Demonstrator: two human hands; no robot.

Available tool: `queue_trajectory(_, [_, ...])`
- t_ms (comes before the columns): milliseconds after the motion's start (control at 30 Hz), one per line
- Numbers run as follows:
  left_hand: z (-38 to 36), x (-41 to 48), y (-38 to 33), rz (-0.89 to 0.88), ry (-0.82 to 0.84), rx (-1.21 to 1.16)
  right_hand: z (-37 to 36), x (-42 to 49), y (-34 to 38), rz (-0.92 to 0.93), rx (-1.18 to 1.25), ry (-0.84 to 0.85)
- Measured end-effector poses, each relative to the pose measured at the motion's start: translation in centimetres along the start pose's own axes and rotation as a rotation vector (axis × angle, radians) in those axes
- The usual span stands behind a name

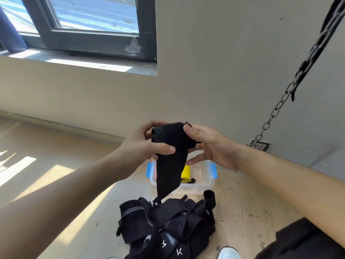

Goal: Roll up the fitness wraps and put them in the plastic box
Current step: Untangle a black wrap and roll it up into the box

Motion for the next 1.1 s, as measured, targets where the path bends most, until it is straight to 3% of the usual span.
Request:
queue_trajectory(300, [0.3,-0.01,0.02,-0.048,-0.021,0.005,-0.28,0.03,-0.13,-0.044,-0.008,-0.013])
queue_trajectory(667, [0.11,-0.53,0.08,0.164,0.117,0.001,0.19,0.19,0.14,0.067,0.15,-0.088])
queue_trajectory(767, [0.1,-0.47,-0.14,0.201,0.087,-0.027,0.32,0.19,-0.04,0.096,0.17,-0.095])
queue_trajectory(1100, [0.99,0.11,-0.15,0.112,-0.016,-0.07,0.0,-0.01,0.0,0.07,0.101,0.065])
Point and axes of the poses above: each hand's wrist, its own x-axis towards the middle knuckle, its own z-axis out of the back of the hand, y = z × x, the point moved 4 cm from there along x, towards the middle knuckle, and after that the axes turned 6 degrees about -x, right-handed, at the moved point
